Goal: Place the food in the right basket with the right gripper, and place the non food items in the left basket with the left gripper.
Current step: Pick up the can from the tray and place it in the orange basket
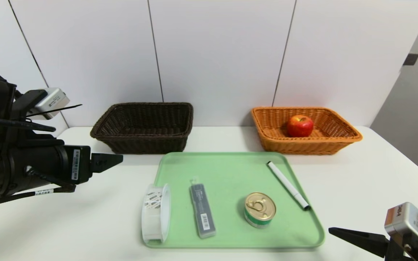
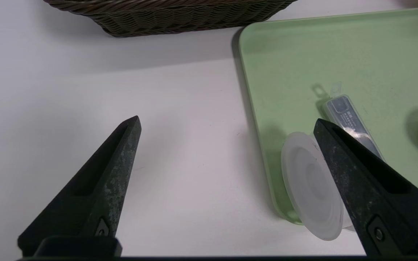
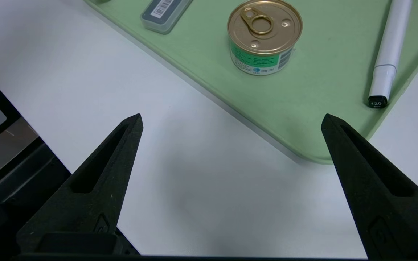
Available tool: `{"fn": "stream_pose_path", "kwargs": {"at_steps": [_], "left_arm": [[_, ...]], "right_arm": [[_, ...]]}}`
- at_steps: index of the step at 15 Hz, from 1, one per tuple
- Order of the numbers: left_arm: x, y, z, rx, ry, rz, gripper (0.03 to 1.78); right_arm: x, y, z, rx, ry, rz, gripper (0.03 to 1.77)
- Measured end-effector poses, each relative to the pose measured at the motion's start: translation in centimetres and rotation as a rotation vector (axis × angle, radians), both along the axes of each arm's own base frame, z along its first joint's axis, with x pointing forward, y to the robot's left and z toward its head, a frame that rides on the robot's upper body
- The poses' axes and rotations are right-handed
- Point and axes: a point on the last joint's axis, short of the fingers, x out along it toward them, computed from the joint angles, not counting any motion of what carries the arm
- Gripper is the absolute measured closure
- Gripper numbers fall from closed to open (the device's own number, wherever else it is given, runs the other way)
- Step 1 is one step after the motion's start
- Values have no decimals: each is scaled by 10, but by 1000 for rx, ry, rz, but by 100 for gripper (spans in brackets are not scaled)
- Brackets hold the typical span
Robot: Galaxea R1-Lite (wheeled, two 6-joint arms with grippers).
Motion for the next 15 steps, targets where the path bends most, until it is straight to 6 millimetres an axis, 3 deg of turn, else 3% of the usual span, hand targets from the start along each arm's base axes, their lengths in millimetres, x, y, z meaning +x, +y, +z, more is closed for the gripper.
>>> {"fn": "stream_pose_path", "kwargs": {"at_steps": [6,15], "left_arm": [[-1,0,0,0,-1,-3,12],[-2,1,-4,2,9,-6,12]], "right_arm": [[6,4,-5,-123,-55,36,10],[23,23,-6,-85,-90,38,10]]}}
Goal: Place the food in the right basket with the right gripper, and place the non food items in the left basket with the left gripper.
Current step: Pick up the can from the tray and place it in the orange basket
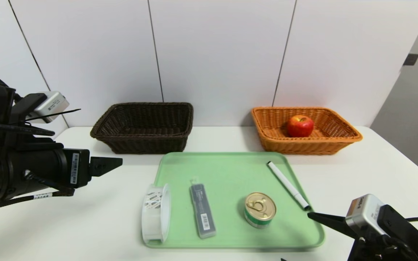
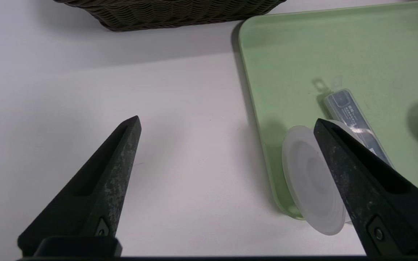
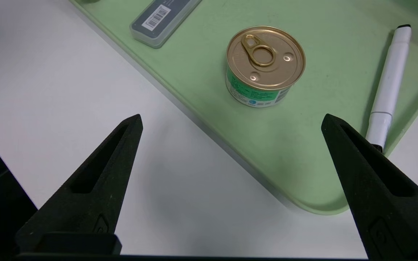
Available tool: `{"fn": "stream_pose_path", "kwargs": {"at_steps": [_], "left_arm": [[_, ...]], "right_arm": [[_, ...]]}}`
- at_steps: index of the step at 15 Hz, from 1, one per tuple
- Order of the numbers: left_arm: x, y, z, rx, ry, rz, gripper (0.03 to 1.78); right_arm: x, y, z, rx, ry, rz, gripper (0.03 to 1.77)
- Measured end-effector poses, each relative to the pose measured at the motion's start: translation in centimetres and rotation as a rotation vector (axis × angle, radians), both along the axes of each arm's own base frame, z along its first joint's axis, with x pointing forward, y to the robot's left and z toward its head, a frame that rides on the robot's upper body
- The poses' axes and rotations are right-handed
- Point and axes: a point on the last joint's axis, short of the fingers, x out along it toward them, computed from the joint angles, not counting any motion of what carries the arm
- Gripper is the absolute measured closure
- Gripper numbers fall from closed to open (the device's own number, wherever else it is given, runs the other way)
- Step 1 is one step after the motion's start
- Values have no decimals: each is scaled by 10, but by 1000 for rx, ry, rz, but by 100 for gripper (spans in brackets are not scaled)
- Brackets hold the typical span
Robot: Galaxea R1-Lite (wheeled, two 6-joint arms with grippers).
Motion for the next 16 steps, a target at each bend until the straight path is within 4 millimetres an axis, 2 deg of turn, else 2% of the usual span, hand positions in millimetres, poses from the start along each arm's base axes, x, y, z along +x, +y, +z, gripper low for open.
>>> {"fn": "stream_pose_path", "kwargs": {"at_steps": [5,9,16], "left_arm": [[1,0,0,0,2,-1,12],[4,-2,-3,4,11,-1,12],[10,-4,-6,13,30,-2,12]], "right_arm": [[5,4,-11,-29,39,-19,10],[20,11,-13,6,9,-60,10],[34,22,-31,32,46,-101,10]]}}
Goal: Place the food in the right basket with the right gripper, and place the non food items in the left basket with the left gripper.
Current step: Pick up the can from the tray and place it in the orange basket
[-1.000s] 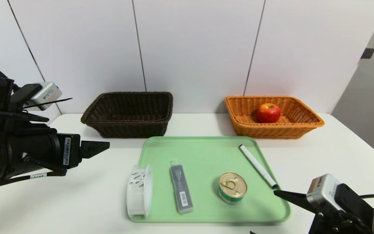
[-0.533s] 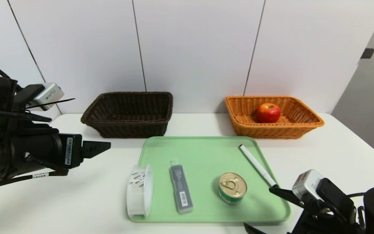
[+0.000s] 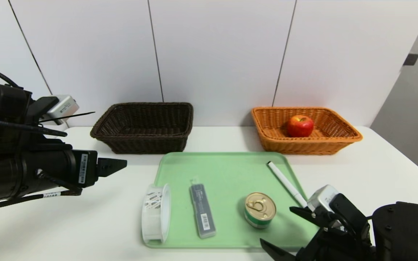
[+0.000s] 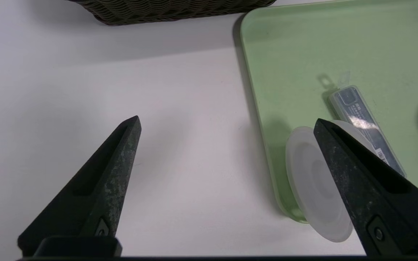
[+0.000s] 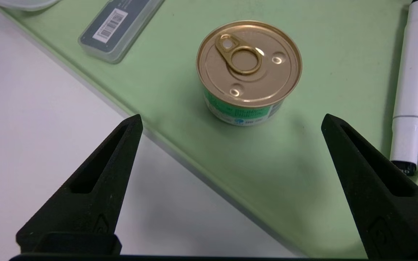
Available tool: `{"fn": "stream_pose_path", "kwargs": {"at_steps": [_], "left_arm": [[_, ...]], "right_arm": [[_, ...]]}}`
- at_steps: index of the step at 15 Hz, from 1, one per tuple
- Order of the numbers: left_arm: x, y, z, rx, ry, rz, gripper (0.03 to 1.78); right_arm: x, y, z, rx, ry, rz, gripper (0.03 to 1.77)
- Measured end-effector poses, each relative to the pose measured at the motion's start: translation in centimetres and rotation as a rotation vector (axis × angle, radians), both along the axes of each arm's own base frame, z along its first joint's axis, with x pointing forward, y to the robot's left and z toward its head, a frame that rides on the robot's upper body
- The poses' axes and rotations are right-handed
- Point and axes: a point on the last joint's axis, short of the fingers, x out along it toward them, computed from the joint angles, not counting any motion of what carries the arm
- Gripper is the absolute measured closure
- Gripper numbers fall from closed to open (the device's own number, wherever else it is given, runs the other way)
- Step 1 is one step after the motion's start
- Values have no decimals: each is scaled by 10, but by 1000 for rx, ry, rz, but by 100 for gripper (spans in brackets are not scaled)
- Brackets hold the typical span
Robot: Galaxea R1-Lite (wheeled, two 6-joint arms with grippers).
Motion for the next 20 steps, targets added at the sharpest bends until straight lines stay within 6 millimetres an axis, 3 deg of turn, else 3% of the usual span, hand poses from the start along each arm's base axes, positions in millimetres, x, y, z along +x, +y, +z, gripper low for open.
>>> {"fn": "stream_pose_path", "kwargs": {"at_steps": [9,20], "left_arm": [[4,-2,-3,8,16,-1,12],[8,-5,-7,16,30,-10,12]], "right_arm": [[14,13,-20,40,-50,-31,10],[21,14,-32,11,-34,-82,10]]}}
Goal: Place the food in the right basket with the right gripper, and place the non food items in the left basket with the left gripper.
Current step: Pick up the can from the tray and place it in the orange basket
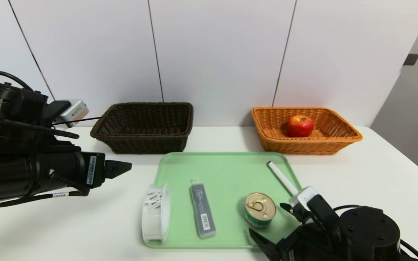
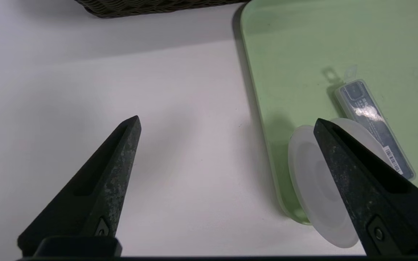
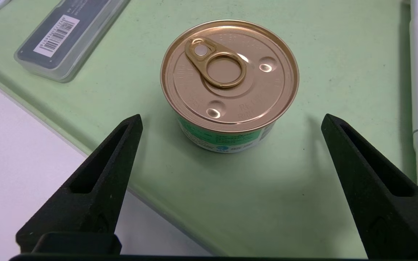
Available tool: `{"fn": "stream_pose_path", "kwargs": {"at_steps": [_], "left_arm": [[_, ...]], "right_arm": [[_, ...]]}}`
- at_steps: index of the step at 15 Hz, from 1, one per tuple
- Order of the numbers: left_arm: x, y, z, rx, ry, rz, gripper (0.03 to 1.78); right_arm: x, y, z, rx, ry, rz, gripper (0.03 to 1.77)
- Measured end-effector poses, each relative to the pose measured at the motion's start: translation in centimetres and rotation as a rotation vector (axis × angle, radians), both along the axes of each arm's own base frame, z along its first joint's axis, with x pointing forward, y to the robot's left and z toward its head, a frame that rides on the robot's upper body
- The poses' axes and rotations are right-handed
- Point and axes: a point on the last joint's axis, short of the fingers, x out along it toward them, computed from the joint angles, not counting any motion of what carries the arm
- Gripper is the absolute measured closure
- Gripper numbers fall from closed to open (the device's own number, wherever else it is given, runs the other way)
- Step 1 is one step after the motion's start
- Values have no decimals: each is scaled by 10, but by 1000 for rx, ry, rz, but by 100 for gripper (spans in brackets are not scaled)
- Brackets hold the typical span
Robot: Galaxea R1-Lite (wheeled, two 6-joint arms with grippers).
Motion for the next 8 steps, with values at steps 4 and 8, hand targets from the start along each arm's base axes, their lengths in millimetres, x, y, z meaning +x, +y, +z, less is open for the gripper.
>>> {"fn": "stream_pose_path", "kwargs": {"at_steps": [4,8], "left_arm": [[-1,-1,0,1,2,-6,12],[-1,-1,-1,3,3,-7,12]], "right_arm": [[3,3,-2,20,-14,-2,10],[11,10,-8,67,-70,-18,10]]}}
